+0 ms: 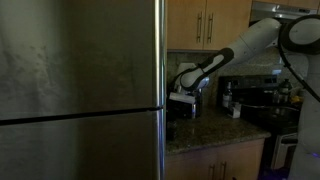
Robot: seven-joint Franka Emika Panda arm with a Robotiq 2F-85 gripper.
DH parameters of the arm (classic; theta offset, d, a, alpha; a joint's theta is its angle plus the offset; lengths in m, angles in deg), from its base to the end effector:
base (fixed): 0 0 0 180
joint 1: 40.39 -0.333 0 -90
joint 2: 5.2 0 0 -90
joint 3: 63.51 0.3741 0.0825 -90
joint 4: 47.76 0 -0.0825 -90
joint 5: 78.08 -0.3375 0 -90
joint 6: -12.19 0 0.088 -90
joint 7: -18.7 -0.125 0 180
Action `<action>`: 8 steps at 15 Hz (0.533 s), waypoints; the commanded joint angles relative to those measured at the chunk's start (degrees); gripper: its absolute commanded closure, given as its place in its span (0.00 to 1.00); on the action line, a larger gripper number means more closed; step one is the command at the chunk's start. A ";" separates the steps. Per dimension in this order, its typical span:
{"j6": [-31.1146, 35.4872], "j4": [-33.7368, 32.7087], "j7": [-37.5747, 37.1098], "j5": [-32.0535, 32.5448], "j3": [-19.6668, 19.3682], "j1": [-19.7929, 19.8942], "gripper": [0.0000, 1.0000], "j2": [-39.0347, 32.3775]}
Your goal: Move the glass bottle to the right of the counter, close the air fryer, then move the cellars to the right of the counter
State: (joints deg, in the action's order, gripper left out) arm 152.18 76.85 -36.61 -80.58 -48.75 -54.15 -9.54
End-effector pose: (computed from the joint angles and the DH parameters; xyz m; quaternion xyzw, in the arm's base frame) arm 0.4710 0.2536 0.4473 -0.9639 0.2466 -0.0556 0.0837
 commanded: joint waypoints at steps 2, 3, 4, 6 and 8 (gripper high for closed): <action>0.11 -3.79 -5.83 5.50 -2.21 -1.26 0.00 -8.49; 1.09 -4.11 -6.07 5.70 -2.58 -1.55 0.00 -9.54; 2.60 -4.69 -5.77 5.22 -2.64 -1.79 0.00 -9.79; 2.16 -5.73 -5.62 5.35 -2.95 -2.42 0.25 -9.89; 2.11 -6.18 -5.43 4.91 -3.10 -2.95 0.33 -9.74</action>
State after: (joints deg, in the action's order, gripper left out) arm 153.66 71.71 -41.50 -76.16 -50.60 -55.52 -17.83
